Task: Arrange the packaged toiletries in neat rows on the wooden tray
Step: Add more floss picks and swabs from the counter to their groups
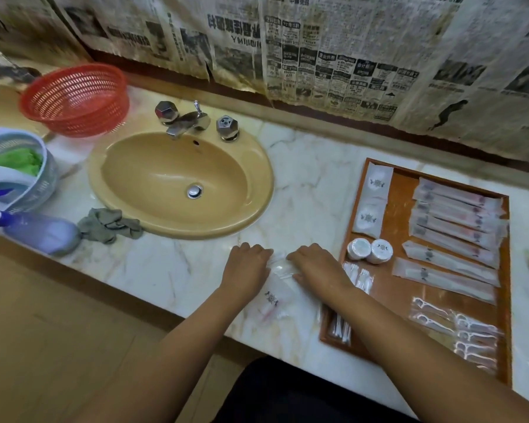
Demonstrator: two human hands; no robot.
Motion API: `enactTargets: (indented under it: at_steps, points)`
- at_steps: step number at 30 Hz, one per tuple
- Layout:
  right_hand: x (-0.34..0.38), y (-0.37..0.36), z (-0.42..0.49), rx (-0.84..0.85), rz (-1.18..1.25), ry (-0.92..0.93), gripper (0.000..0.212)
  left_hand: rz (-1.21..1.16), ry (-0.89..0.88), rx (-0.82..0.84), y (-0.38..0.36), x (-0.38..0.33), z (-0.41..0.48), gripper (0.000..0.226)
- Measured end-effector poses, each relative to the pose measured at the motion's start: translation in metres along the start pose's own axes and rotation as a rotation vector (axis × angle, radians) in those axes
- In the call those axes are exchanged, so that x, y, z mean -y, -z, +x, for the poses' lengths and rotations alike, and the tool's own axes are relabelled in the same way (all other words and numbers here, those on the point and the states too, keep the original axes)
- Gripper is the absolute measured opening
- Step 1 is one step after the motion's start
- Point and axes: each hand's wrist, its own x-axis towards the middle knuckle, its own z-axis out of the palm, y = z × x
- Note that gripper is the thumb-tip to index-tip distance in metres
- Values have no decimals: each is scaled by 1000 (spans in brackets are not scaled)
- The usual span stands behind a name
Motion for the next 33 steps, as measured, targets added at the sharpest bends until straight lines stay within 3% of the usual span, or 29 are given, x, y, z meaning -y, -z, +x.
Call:
enactTargets:
  at_steps: [7, 10, 13, 16, 19, 24, 33]
  points:
    - [3, -8, -2, 0, -113, -38, 20, -68, -32, -57, -2, 8, 3, 24]
    - [4, -3, -9, -36, -27, -71, 14, -383, 44, -85, 4, 8, -4, 25]
    - [7, 10, -19, -108, 164, -185, 11, -810, 252, 3, 17, 4, -9, 15]
    - [5, 14, -29, -108, 335, -256, 9, -1048, 348, 42, 24, 2, -11, 17]
    - [5, 10, -31, -52, 298, -255, 11, -1120, 405, 16, 30, 1, -14, 25]
    - [13, 3, -24, 64, 152, -195, 41, -1203, 458, -4, 33, 2, -21, 31]
    - [19, -3, -17, 16, 106, -194, 18, -1252, 487, -37, 30, 8, -35, 28]
